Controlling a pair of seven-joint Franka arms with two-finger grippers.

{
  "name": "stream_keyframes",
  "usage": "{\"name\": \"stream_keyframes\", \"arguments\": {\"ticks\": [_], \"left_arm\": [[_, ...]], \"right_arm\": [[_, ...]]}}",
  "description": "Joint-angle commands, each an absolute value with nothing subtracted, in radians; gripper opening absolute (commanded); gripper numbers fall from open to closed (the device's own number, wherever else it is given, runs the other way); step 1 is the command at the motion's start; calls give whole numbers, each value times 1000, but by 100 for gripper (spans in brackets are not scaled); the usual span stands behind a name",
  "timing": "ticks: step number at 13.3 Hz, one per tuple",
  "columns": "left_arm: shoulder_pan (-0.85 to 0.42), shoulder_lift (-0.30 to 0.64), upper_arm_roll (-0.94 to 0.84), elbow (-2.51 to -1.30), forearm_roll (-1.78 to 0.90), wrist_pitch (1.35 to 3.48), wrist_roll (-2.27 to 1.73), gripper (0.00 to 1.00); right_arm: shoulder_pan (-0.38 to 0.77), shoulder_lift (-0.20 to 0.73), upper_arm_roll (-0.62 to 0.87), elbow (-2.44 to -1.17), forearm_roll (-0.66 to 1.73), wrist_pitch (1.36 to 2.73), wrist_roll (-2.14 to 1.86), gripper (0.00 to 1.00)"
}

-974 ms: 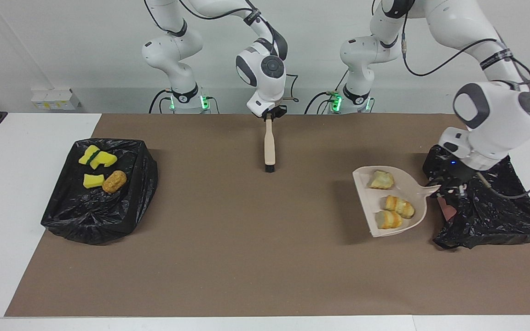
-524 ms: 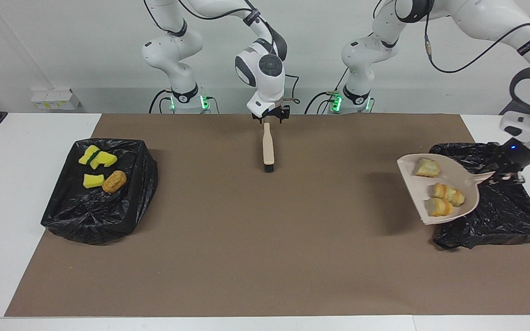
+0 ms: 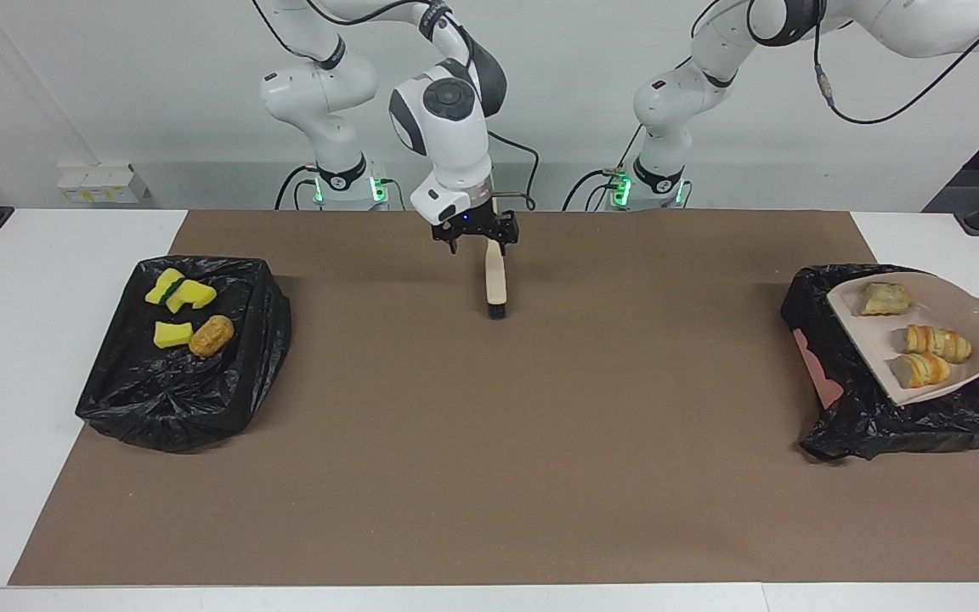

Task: Sweep and dump trash in bin
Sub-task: 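Tip the dustpan with the left gripper while the right gripper drops the brush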

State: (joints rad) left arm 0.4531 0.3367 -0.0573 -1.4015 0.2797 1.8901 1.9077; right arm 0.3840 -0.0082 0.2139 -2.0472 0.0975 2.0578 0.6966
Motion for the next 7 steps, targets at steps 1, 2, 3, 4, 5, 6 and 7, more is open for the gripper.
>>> {"name": "stream_keyframes", "arguments": {"ticks": [1,2,3,4,5,6,7], "left_arm": [[437,312,-54,-1443,429,1956,1859,0],[419,301,-54,-1475,499,1983,1820,0],[387,273,-54,-1523,631,2000,1751,0],[379,240,-55,-1578,714,1999,1639,0],[350,198,-55,-1645,776,1999,1546,0],[333,172,-55,-1687,858,1997,1516,0],[330,155,-57,-1709,920,1993,1511,0]], "right_arm": [[322,-9,221,-1964,25,1999,660,100],[286,-9,221,-1922,25,1978,631,100],[249,-9,221,-1895,25,1967,583,100],[218,-11,221,-1872,25,1957,531,100],[189,-9,221,-1844,25,1947,484,100],[170,-9,218,-1827,25,1938,450,100],[161,-11,200,-1807,18,1924,424,100]]}}
